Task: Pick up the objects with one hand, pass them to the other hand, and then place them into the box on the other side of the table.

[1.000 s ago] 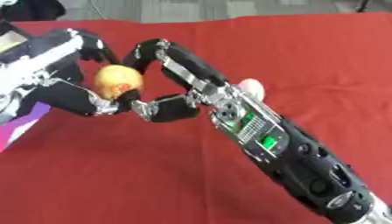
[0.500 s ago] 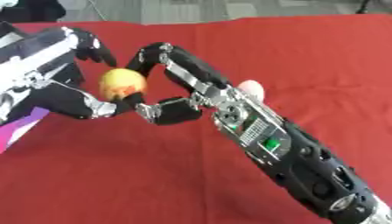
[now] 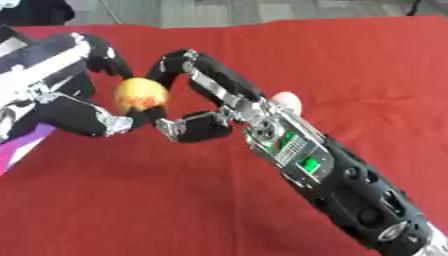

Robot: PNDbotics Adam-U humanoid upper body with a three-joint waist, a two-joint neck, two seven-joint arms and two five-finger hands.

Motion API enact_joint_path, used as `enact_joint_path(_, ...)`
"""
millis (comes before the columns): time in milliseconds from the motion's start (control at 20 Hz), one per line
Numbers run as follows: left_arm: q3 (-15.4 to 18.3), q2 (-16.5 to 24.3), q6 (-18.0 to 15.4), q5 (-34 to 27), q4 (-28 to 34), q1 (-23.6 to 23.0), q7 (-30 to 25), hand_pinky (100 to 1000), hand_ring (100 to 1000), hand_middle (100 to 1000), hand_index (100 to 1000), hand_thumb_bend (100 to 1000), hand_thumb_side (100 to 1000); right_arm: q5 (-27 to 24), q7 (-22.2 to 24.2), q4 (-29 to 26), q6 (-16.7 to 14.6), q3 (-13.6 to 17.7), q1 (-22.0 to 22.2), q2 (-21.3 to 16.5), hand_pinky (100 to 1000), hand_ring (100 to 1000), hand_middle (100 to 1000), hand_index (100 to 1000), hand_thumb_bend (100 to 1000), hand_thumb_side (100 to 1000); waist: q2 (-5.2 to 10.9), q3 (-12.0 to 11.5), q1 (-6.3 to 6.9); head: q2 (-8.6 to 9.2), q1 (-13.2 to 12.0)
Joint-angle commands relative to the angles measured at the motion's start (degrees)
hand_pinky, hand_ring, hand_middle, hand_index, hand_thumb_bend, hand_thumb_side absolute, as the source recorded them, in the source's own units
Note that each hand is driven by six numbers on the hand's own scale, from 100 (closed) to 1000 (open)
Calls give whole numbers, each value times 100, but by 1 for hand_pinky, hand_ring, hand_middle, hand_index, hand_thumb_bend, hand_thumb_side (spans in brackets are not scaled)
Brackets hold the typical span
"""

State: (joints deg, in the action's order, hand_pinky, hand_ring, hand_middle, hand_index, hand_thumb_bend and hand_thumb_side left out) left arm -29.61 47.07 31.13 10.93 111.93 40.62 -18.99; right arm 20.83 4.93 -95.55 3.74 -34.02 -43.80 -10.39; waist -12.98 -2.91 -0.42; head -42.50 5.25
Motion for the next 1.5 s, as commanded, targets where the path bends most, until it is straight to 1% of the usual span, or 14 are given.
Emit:
enact_joint_path(50,38,70,-8,21,-60,119,11,823,713,612,615,374,257,-69,-12,-175,-4,8,-63,-40,822,598,564,649,138,100,80,0,52,69,-6)
enact_joint_path(100,26,55,-22,26,-90,128,15,821,705,600,592,334,248,-87,-10,-183,-10,8,-63,-40,822,598,564,649,139,100,79,2,52,68,-5)
enact_joint_path(300,-3,-2,-90,32,-189,149,94,812,672,551,534,262,220,-130,24,-200,-24,8,-56,-41,821,598,565,650,145,100,75,8,54,66,-5)
enact_joint_path(400,-3,-19,-107,9,-218,146,171,807,653,525,517,258,210,-130,45,-194,-22,7,-51,-41,821,599,566,651,158,100,74,11,53,66,-4)
enact_joint_path(550,-3,-32,-89,-105,-234,136,333,806,647,518,514,275,194,-124,74,-189,-17,8,-45,-40,823,601,570,655,200,100,72,11,52,70,-2)
enact_joint_path(600,-8,-31,-82,-142,-233,133,366,805,646,520,522,283,179,-117,83,-189,-16,9,-43,-41,822,604,574,660,235,100,72,12,52,69,-3)
enact_joint_path(700,-10,-27,-64,-212,-225,124,418,804,636,521,528,293,156,-104,117,-182,-16,7,-36,-45,825,612,587,675,349,100,72,13,48,69,-4)
enact_joint_path(850,10,-17,-43,-332,-188,104,521,802,622,517,528,303,130,-85,219,-165,-36,7,-27,-52,833,628,609,704,480,100,73,14,42,69,-5)
enact_joint_path(900,14,-11,-37,-364,-177,99,552,798,612,512,526,312,109,-75,257,-162,-49,9,-26,-54,846,653,641,736,585,142,73,14,41,68,-6)
enact_joint_path(1000,38,9,-28,-426,-155,82,624,796,605,502,518,325,100,-34,369,-152,-88,4,-20,-63,866,689,685,780,633,211,73,13,40,66,-8)
enact_joint_path(1050,47,18,-26,-461,-142,73,658,796,602,499,515,331,100,-6,424,-147,-111,6,-17,-65,879,710,710,809,642,246,73,13,40,66,-6)
enact_joint_path(1100,55,27,-25,-499,-129,64,686,795,600,497,513,338,100,29,474,-144,-139,9,-17,-68,887,725,728,834,645,302,72,14,39,65,-5)
enact_joint_path(1250,69,55,-29,-615,-80,37,724,789,592,489,509,359,100,147,558,-129,-184,28,-13,-71,905,756,764,884,649,396,69,19,36,64,-3)
enact_joint_path(1500,95,106,-64,-828,0,-13,699,785,589,487,517,378,100,262,570,-113,-171,35,-10,-70,914,775,798,924,644,440,65,23,35,61,4)
